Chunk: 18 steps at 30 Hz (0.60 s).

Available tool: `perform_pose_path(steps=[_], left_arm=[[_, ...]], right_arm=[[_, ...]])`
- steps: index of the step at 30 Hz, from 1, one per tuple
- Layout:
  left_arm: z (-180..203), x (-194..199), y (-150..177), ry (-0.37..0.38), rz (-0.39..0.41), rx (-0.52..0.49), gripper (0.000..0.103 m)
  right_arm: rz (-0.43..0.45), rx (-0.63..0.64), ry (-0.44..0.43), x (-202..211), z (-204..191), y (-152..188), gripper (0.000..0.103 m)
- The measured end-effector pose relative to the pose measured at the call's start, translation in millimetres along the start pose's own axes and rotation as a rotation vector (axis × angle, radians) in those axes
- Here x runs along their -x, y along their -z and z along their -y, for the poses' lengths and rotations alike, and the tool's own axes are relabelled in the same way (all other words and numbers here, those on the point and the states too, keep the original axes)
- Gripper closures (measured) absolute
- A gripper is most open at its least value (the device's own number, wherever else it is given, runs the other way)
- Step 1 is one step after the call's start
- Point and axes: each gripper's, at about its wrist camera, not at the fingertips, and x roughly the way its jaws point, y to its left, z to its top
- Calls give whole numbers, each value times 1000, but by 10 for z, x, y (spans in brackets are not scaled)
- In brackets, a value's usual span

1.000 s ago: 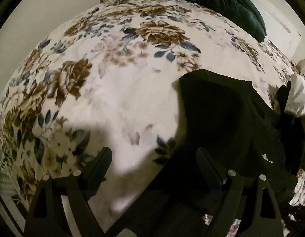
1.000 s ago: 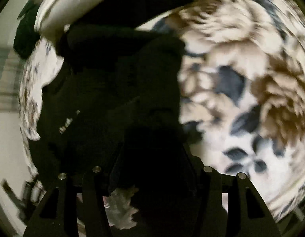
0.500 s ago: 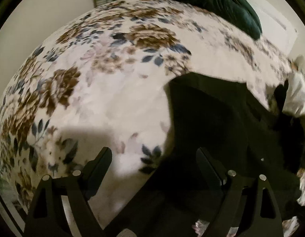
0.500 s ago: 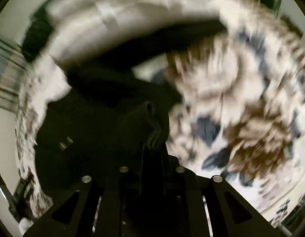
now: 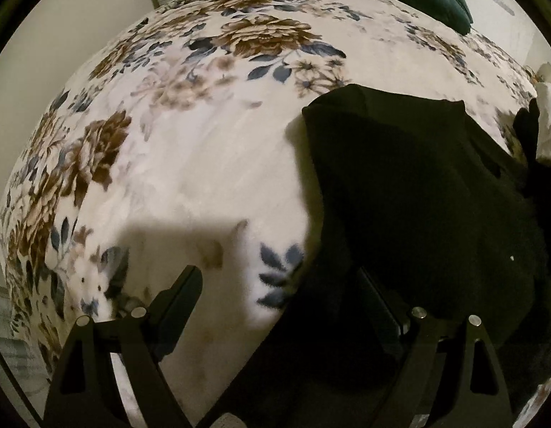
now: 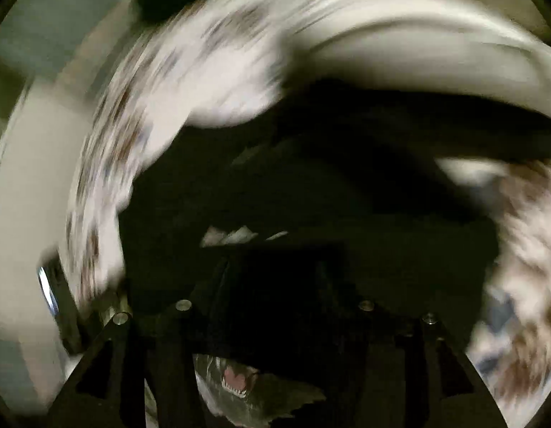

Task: Fold small clothes

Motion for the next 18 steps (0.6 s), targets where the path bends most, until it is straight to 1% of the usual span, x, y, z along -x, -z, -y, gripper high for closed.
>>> perform_pose_path(steps=[1,2,3,4,5,6,7,8,10,11,13,15,17,18], left_arm=[[-1,-23,6,-3,-2,-4,16],[-5,-52,8,-7,-5,-7,16],[-15,-84,10,-7,-11,-7,16],[-27,-108,12,-2,-16,0,16],[-41,-126,14,4,-20,8,16],[-56,-131,14,6,-21,14,16],[-70,-129,12,10,-20,22,16],[-78,-120,10,14,-18,28,16],[-100,-83,7,26,-15,45,16],[-109,-67,6,33,-15,54,16],[-150,2,-1,60,-9,85,16],[-170,62,-23,71,3,100,16],[-173,109,-58,87,12,113,16],[-165,110,-80,94,12,115,16]], right_arm=[[-76,109,33,-257,-164,-39,48],[-125,199,104,-455,-248,-39,47],[-158,281,232,-621,-293,-32,47],[-174,339,316,-742,-295,-20,47],[-192,374,353,-838,-283,-10,47],[-194,362,337,-867,-245,-15,51],[-187,343,317,-854,-205,-25,83],[-178,326,296,-809,-170,-49,100],[-150,284,278,-690,-120,-77,100],[-121,252,267,-590,-85,-87,100],[-71,193,282,-390,6,-103,100],[-13,112,304,-156,162,-118,100],[-19,63,365,-89,310,-127,100],[-41,34,357,-121,422,-128,99]])
